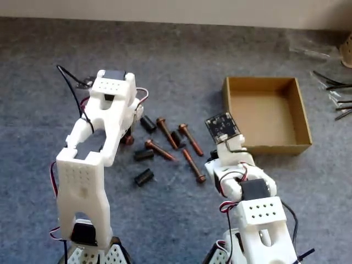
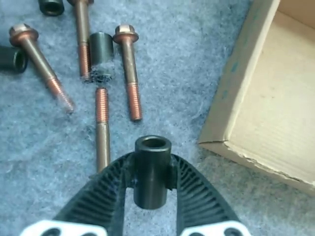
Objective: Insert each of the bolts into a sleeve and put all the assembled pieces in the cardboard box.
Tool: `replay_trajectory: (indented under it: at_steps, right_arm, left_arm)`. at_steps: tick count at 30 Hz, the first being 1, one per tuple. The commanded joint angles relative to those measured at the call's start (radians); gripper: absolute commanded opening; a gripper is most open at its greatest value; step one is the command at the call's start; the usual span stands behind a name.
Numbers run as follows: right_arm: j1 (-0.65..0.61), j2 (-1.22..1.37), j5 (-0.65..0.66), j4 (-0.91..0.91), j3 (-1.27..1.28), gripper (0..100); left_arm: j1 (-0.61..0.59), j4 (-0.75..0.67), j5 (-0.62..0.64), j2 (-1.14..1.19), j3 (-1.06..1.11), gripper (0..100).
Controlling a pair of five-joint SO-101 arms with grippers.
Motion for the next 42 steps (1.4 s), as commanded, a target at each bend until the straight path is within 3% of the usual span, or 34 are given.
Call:
replay_trajectory:
  at_steps: [1, 4, 13, 16, 23, 27, 38, 42]
  right_arm:
    - [0.008, -0.019, 0.012, -0.019, -0.010, 0.5]
    - [0.008, -0.019, 0.012, -0.019, -0.010, 0.5]
    - [0.008, -0.019, 0.012, -0.019, -0.010, 0.5]
    - [0.008, -0.019, 0.012, -0.019, -0.010, 0.5]
    - [0.008, -0.019, 0.012, -0.019, -0.010, 0.5]
    - [0.008, -0.019, 0.012, -0.019, -0.010, 0.5]
    - [0.008, -0.019, 0.012, -0.019, -0.010, 0.5]
    - [0.008, -0.019, 0.012, -0.019, -0.010, 0.5]
  left_arm:
    - [-0.008, -0.009, -0.002, -0.059, -0.033, 1]
    - [0.013, -0.011, -0.081, -0.059, -0.033, 1]
    - [0.051, -0.005, -0.146, -0.059, -0.033, 3]
    - [0.085, -0.003, -0.161, -0.059, -0.033, 13]
    - [0.114, -0.002, -0.161, -0.059, -0.031, 46]
    - [0.113, -0.009, -0.161, -0.061, 0.004, 57]
    - [0.105, 0.000, -0.167, -0.071, -0.004, 59]
    - [0.077, 0.066, -0.167, -0.071, -0.028, 59]
